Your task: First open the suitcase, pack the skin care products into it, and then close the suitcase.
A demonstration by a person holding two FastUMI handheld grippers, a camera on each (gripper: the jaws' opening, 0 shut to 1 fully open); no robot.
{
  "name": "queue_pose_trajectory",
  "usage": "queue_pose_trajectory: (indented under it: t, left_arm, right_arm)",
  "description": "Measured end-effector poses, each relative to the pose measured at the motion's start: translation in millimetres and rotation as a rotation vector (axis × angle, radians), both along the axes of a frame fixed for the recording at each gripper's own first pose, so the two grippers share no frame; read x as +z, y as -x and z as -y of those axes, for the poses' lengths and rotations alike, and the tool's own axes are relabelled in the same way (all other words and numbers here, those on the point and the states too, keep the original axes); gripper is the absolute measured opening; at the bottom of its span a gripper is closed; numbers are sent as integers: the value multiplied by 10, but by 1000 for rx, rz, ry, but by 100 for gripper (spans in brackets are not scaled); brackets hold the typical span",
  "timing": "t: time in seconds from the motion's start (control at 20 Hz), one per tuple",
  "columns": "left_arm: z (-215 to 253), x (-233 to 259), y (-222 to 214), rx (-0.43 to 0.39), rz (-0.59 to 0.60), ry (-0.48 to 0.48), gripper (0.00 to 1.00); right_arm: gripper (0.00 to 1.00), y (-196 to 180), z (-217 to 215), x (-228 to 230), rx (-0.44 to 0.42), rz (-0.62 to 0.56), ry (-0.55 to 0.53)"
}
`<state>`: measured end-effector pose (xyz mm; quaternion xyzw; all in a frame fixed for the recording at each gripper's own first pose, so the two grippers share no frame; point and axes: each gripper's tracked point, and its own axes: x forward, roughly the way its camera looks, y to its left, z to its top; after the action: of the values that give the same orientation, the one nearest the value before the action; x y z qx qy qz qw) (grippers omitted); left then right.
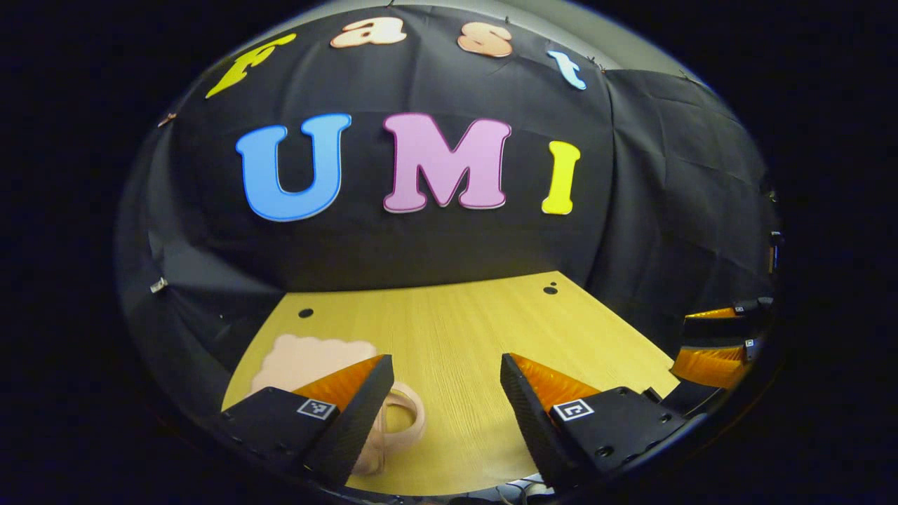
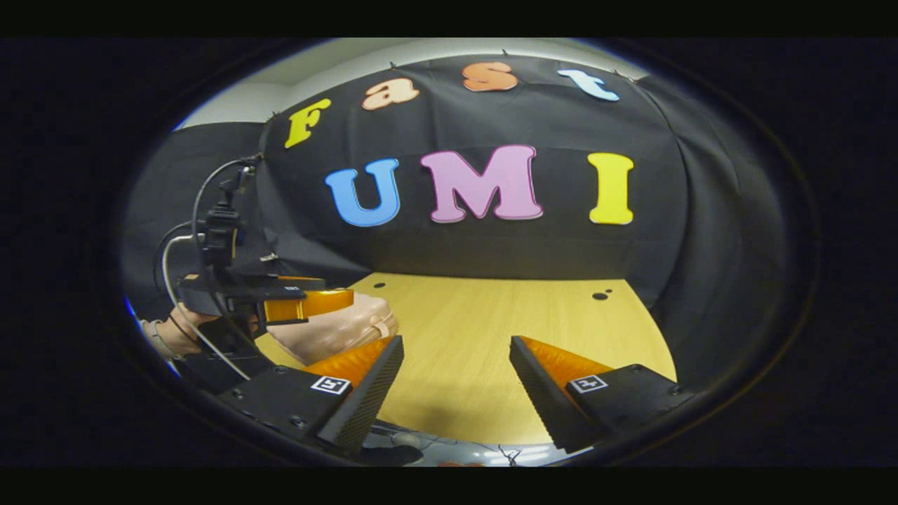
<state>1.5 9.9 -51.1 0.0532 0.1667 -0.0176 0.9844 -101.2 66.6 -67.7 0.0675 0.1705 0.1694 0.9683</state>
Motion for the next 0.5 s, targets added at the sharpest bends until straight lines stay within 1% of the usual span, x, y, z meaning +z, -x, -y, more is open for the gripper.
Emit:
queue_pose_trajectory:
  t: [0.1,0.2,0.25,0.35,0.5]
  left_arm:
    - [121,282,188,34,87,-16,96]
    - [256,498,449,54,153,13,96]
    - [243,567,563,67,180,22,96]
    - [303,669,778,88,212,27,95]
    - [357,832,1013,123,261,7,95]
  right_arm:
    - [96,26,100,248,-3,69,15]
    - [96,63,180,463,-5,136,30]
    - [96,90,223,537,-7,163,32]
    - [97,129,338,680,-25,201,22]
    - [97,213,491,870,-63,254,1]
